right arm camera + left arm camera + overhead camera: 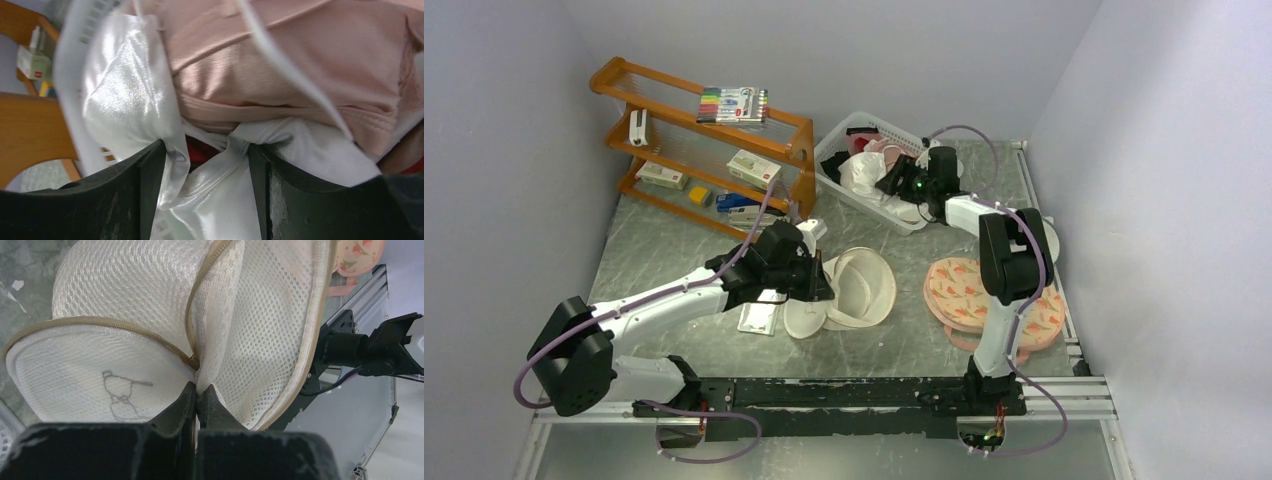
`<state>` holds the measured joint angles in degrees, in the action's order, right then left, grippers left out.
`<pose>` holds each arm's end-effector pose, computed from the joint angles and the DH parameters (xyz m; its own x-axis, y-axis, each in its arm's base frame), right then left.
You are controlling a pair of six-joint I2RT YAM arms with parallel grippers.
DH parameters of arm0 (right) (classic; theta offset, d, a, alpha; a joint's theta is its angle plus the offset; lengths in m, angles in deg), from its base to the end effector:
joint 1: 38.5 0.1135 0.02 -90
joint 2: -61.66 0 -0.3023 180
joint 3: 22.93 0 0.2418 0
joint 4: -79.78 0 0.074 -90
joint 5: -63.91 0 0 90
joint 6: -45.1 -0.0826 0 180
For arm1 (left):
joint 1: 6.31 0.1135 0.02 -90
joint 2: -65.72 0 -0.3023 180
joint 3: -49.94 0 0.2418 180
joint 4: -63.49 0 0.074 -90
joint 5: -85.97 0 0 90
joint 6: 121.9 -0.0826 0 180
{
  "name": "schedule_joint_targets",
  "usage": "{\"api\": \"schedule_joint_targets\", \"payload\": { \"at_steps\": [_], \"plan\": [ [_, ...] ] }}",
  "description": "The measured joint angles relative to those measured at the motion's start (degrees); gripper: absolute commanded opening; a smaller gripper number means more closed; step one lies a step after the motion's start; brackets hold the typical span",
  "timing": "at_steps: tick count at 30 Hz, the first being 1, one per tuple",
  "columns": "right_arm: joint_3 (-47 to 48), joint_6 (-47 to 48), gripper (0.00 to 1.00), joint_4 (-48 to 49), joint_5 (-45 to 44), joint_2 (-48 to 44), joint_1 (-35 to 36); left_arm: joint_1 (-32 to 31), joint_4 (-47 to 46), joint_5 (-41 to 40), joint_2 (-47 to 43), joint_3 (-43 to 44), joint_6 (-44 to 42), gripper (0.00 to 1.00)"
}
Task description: Unzip the laundry bag and remove the bra
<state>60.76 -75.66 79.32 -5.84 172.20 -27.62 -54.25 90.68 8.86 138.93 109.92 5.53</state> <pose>0.4624 0.1180 0.2179 -0.6322 0.3671 -0.6823 -0.1813 0.7861 0.5909 0.1777 -0.2245 0.2474 -0.8540 0.0620 -0.5166 0.4011 0.7110 -0.5776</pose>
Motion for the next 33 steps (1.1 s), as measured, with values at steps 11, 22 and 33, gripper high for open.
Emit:
{"api": "schedule_joint_targets", "payload": {
  "at_steps": [11, 22, 33],
  "plan": [
    [-0.15, 3.04, 0.68, -2.91, -2.67, -0.96, -0.52, 0.0, 0.26, 0.48, 3.19, 1.7, -0.72, 0.18],
    [-10.4, 7.74, 0.9, -10.49, -6.43, -30.01, 0.0, 0.0, 0.59, 0.09, 2.56, 2.23, -2.73, 0.69],
    [-23.19, 9.6, 0.97, -24.24, -8.31, -43.52, 21.66, 0.09, 4.04, -4.02, -9.77, 1.05, -5.46, 0.87]
  ]
}}
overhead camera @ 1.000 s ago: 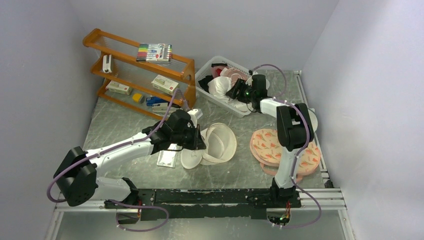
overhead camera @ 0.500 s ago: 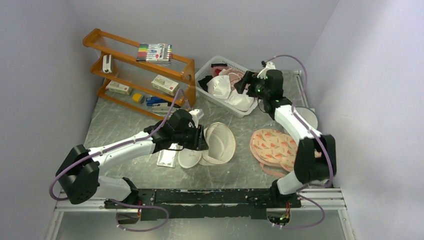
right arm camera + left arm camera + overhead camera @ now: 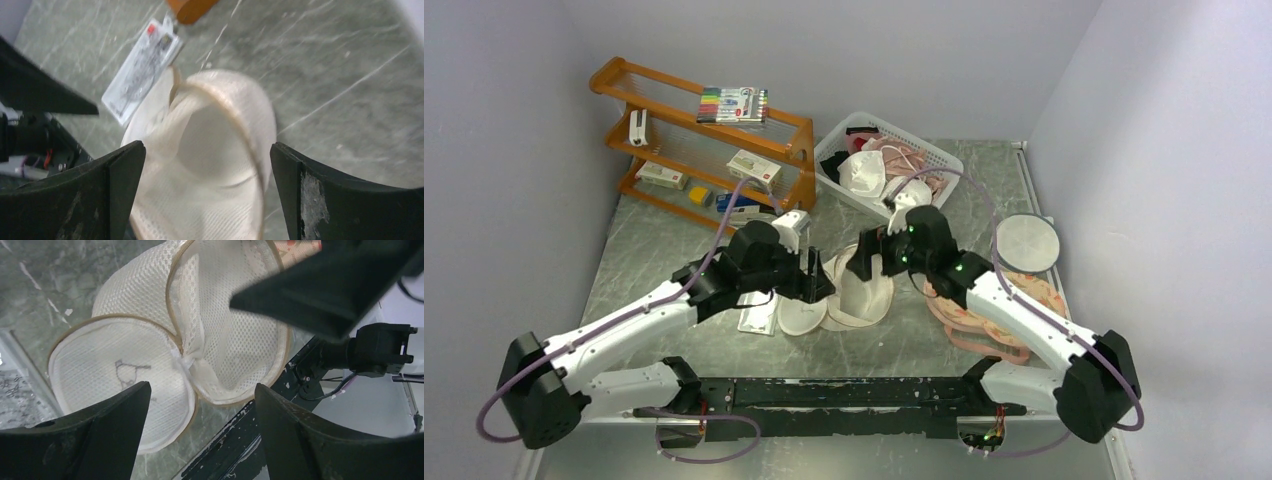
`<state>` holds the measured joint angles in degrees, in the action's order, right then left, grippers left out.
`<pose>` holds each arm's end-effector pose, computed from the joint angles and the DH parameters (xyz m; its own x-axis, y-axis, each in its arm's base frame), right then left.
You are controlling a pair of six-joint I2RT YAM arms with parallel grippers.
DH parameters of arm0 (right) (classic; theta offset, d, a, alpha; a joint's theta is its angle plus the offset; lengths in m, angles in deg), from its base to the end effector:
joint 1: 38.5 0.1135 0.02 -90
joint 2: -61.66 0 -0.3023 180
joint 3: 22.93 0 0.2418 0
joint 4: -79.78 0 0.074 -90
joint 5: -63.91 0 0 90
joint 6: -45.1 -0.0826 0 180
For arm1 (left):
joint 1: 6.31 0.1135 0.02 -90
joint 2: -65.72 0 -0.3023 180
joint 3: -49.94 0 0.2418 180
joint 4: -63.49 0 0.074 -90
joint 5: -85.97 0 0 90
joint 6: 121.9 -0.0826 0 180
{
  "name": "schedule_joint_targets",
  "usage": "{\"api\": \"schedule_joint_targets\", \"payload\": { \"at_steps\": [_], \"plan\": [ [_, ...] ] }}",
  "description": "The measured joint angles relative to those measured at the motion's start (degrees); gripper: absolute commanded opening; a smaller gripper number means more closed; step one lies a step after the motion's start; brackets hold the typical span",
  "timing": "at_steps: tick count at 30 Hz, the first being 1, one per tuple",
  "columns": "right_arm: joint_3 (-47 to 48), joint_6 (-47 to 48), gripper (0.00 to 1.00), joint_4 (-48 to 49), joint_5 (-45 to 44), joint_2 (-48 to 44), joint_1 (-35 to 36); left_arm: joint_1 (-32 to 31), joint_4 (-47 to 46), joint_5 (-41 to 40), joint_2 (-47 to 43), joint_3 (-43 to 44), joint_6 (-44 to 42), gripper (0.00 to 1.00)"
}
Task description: Unzip the laundry bag and remove the bra
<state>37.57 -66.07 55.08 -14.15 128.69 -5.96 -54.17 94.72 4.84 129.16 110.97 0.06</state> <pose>0.2223 0.1621 0.2841 -0.6515 0.0034 -0.7586 -0.4720 0.7811 0.4088 0.1623 -0.1983 0.2875 -0.7487 0.0480 -0.6611 0.4979 0.6991 -0.5132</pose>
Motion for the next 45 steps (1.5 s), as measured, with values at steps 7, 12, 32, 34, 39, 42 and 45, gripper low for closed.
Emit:
{"api": "schedule_joint_targets", "payload": {
  "at_steps": [7, 12, 32, 34, 39, 42, 45],
  "plan": [
    [-3.5, -3.21, 0.84, -7.45, -11.5, -4.92, 6.45, 0.52, 0.59, -1.4, -6.97, -5.6, 2.8, 0.91],
    [-3.34, -3.06, 0.57, -11.06, -18.03, -4.7, 6.47, 0.57, 0.74, -2.21, -9.4, -10.01, 7.06, 0.92],
    [-2.05, -1.66, 0.23, -8.81, -17.92, -1.09, 6.54, 3.41, 7.19, -14.38, -16.33, -27.47, 45.24, 0.82],
    [-2.05, -1.36, 0.23, -8.66, -17.9, -0.98, 6.54, 4.96, 4.57, -13.29, -16.41, -29.79, 47.45, 0.78],
    [-1.92, -0.52, 0.23, -8.39, -18.18, -0.98, 6.54, 6.19, -2.56, -11.13, -16.17, -32.59, 50.21, 0.75],
    [-1.75, -0.13, 0.23, -8.41, -18.21, -0.98, 6.54, 6.21, -5.81, -10.08, -14.51, -33.03, 50.88, 0.7],
    [-1.68, 0.22, 0.23, -8.41, -18.21, -1.01, 6.54, 6.25, -9.57, -8.41, -12.04, -33.81, 51.32, 0.62]
  ]
}}
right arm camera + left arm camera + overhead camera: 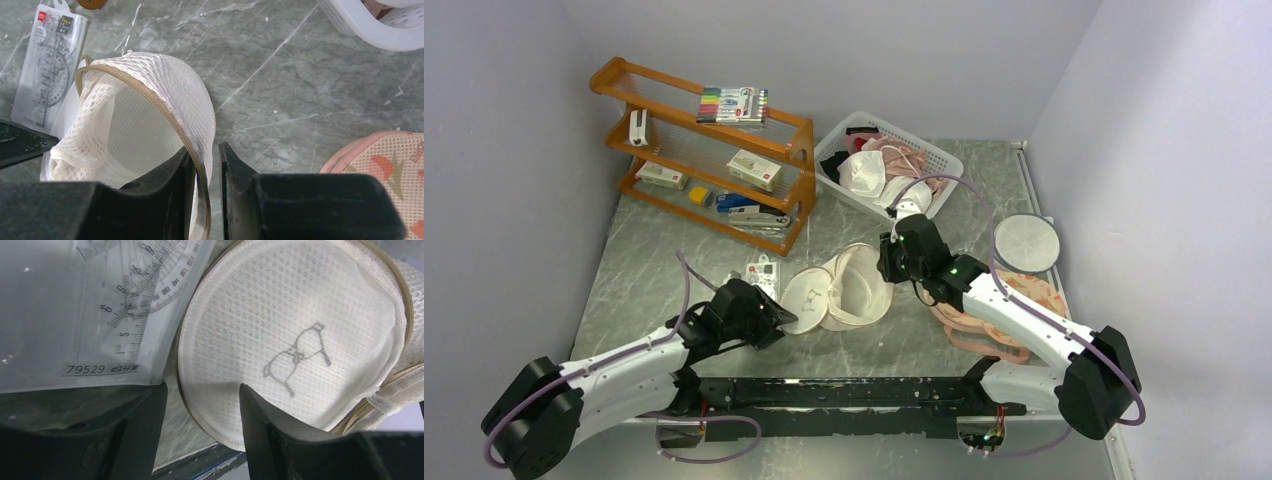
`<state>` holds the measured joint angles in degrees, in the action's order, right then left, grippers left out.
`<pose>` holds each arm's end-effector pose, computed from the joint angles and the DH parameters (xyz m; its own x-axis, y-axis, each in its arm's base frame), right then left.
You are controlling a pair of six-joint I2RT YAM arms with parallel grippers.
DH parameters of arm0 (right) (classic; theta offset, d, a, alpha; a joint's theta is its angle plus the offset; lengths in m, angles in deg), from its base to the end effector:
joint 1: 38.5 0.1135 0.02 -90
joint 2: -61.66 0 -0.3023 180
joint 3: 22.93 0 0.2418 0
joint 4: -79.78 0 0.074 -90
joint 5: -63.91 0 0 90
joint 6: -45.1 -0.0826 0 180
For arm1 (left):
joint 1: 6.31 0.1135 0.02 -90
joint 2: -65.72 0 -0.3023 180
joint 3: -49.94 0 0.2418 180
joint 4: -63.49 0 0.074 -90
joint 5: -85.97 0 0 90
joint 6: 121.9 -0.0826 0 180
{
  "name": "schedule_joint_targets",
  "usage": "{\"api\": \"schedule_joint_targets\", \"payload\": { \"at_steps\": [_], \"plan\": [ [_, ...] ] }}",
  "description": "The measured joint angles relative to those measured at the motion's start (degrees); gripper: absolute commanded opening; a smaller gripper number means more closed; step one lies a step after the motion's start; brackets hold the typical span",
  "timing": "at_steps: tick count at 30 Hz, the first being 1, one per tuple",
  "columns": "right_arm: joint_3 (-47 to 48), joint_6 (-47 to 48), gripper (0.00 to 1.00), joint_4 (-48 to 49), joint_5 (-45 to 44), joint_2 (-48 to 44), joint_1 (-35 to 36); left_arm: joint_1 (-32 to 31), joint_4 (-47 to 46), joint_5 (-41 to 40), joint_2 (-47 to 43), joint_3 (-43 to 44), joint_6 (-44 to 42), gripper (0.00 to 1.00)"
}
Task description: Unzip the laundry bag and remove the bra
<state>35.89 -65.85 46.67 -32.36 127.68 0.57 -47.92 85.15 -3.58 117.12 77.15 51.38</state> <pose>0.2045 0.1544 0.2584 -0.6699 -0.0861 -0.7374 -0.3451 0.9155 0.2067 0.1200 -0.1074 0.1383 -0.7263 -0.6832 -0.0759 -0.4546 0.5603 -0.6924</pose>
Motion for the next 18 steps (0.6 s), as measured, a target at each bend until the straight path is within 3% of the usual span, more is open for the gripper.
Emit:
{"api": "schedule_joint_targets", "payload": {
  "at_steps": [4, 11, 14, 18],
  "plan": [
    [0.0, 0.02, 0.22, 0.0, 0.07, 0.0, 0.0, 0.11, -4.61, 2.03, 2.82, -1.11, 0.37, 0.46],
    [1.27, -0.02, 0.22, -0.98, 0.15, 0.0, 0.0, 0.98, -6.25, 2.95, 0.44, -1.86, -2.1, 0.1],
    [3.21, -0.09, 0.19, -2.64, 0.42, 0.0, 0.0, 1.09, -4.28, 1.92, -4.13, -0.76, -4.35, 0.07],
    [5.9, -0.52, 0.08, -4.72, 1.62, 0.15, 0.04, 1.2, 0.15, -1.27, -11.56, 2.71, -8.66, 0.07]
  ]
}}
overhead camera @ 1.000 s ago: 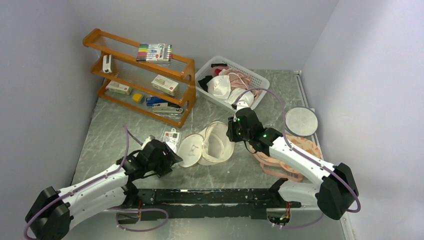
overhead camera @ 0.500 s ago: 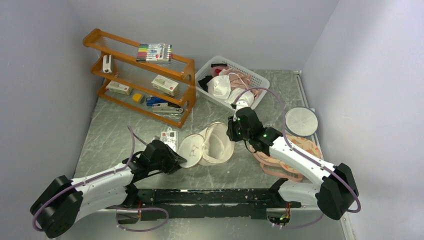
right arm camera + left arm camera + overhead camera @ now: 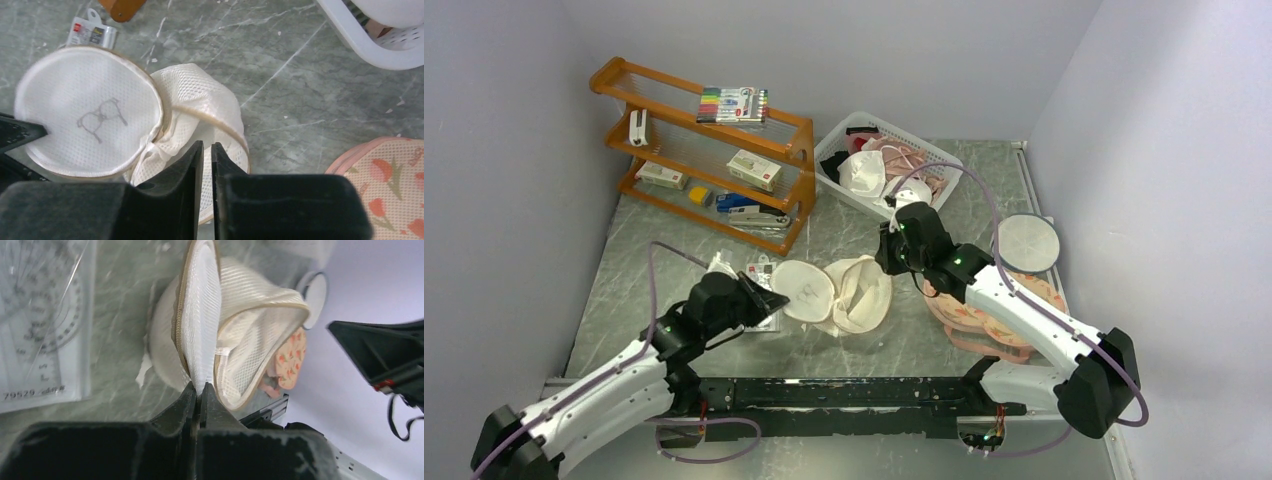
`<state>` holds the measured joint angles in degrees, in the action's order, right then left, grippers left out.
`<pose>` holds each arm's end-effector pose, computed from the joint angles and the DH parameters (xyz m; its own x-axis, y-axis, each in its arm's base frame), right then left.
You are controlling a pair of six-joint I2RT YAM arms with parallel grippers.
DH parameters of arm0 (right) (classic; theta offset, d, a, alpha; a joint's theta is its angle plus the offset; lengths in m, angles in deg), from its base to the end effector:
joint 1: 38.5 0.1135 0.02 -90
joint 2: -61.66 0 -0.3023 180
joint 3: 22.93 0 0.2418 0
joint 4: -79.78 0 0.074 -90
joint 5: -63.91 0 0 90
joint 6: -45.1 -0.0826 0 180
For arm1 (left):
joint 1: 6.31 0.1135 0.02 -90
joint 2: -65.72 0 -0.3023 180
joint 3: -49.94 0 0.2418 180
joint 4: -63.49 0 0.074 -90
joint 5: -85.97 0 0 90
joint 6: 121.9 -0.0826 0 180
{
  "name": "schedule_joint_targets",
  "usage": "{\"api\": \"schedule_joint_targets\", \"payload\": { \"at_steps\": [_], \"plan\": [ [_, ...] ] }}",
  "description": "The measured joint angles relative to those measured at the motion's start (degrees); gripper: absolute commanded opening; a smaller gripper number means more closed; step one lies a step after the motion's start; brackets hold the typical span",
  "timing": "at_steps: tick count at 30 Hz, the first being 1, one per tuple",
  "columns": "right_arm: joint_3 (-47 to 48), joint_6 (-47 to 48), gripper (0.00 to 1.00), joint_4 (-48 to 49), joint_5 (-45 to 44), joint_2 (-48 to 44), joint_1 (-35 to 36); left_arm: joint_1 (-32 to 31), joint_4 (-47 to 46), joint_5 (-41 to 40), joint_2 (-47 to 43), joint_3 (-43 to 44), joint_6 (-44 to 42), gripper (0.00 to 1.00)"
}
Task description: Unzip the laundry bag and remove the bra
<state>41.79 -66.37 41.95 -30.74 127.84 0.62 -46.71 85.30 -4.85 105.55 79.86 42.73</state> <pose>0.2064 0.1592 0.2849 -0.6696 -0.0743 -0.7390 -0.3601 0.9027 0.2355 0.1220 -0.1023 0.1832 -0.7221 -0.6515 -0.2327 -0.2168 0.5325 -0.8182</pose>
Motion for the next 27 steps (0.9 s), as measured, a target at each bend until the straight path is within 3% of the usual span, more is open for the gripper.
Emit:
{"api": "schedule_joint_targets", "payload": {
  "at_steps": [7, 19, 23, 27],
  "plan": [
    [3.41, -2.25, 0.07, -3.08, 3.87, 1.46, 0.48, 0.09, 4.57, -5.6, -8.9, 7.45, -12.2, 0.07],
    [0.17, -10.47, 0.75, -1.46, 5.86, 1.22, 0.74, 0.11, 1.25, -0.46, -8.9, 16.65, -38.05, 0.07],
    [0.13, -13.94, 0.87, 2.36, 8.46, 0.37, 0.74, 0.11, -0.07, 1.53, -6.08, 19.65, -46.88, 0.07],
    [1.57, -18.6, 0.92, 4.85, 9.73, -0.44, 0.76, 0.13, -0.81, 1.68, -2.54, 21.42, -54.84, 0.07]
  ]
}}
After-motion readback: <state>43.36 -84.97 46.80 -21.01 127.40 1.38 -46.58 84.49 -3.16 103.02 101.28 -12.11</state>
